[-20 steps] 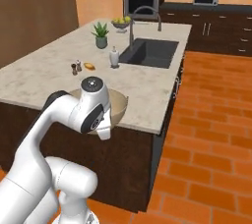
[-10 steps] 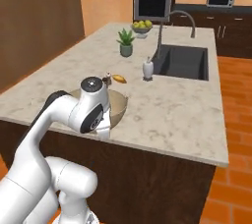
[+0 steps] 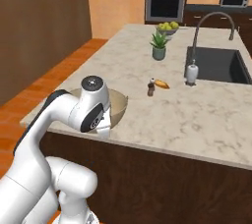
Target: Open the cabinet, pick up the bread from the cabinet and place it in the basket. Then move the basket to the dining counter.
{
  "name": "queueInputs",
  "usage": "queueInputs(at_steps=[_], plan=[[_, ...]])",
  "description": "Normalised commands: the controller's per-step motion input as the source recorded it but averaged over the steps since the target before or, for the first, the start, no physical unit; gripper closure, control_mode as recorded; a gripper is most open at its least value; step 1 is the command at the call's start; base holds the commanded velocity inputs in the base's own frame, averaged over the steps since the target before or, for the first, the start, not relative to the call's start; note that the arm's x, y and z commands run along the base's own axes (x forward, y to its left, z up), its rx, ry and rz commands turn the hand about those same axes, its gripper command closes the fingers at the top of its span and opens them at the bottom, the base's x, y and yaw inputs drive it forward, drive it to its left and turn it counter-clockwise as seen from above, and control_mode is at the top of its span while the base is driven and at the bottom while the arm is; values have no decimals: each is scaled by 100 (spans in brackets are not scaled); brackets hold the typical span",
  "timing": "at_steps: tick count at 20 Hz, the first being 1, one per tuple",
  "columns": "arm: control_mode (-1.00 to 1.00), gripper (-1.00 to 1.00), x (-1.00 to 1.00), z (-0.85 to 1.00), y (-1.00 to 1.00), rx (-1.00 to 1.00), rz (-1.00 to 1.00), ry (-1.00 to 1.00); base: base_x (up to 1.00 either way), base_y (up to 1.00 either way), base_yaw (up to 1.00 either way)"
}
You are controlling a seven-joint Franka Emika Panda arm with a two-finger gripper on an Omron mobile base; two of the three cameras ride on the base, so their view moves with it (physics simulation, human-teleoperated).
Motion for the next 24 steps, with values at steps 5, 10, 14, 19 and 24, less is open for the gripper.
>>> queueInputs(at_steps=[5,10,14,19,24], plan=[[100,100,0,0,0,0,0,0,26,75,-7],[100,100,0,0,0,0,0,0,63,64,-11],[100,100,0,0,0,0,0,0,56,71,-11],[100,100,0,0,0,0,0,0,34,30,-19],[100,100,0,0,0,0,0,0,16,0,-10]])
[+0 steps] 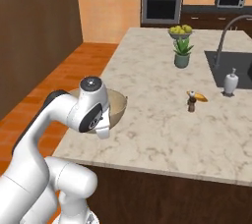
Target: Open the cabinet, pick up the bread from the cabinet and place it in the basket. Then move the basket to the dining counter.
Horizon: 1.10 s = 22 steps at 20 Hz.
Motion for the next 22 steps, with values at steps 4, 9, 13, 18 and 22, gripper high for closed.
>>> queueInputs(at_steps=[4,9,13,18,22], plan=[[100,100,0,0,0,0,0,0,4,0,-15],[-100,100,8,-1,0,0,0,0,4,0,-6],[-100,100,86,-28,-27,0,1,5,0,0,0],[-100,100,100,-35,-28,0,0,8,0,0,0],[-100,100,100,-27,-5,0,0,1,0,0,0]])
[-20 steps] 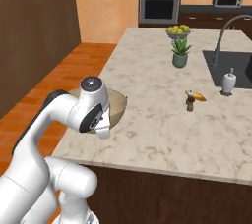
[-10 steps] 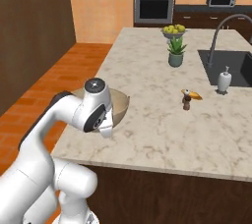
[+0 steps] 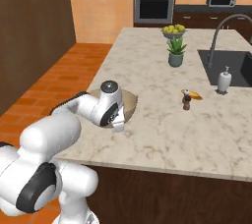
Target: Open the cabinet, pick up the bread from the cabinet and place it in the basket. Then move the basket to the dining counter.
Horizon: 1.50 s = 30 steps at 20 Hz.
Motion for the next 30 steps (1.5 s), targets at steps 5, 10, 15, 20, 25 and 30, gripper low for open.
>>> queueInputs(at_steps=[5,10,15,20,25,30], plan=[[-100,100,100,-16,0,1,0,0,0,0,0],[-100,100,79,-20,0,0,0,0,0,0,0],[-100,100,58,-33,0,0,0,0,0,0,0],[-100,100,25,-34,6,0,0,0,0,0,0],[-100,-100,0,-2,0,0,0,0,0,0,0],[-100,-100,-14,10,0,0,0,0,0,0,0]])
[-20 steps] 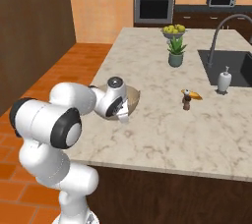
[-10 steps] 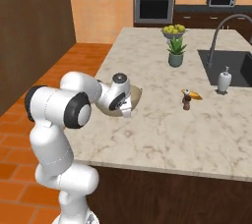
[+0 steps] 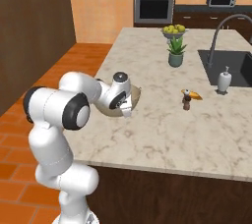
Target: Open the cabinet, pick up the bread from the cabinet and place it in the basket. Then move the basket to the dining counter.
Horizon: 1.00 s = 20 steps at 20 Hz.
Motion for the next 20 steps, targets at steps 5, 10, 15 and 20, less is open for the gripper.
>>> queueInputs(at_steps=[5,10,15,20], plan=[[-100,-100,-65,47,2,-2,0,0,0,0,0],[-100,-100,-79,73,2,0,0,4,0,0,0],[-100,-100,-86,78,11,0,0,12,0,0,0],[-100,-100,-76,83,17,0,0,16,0,0,0]])
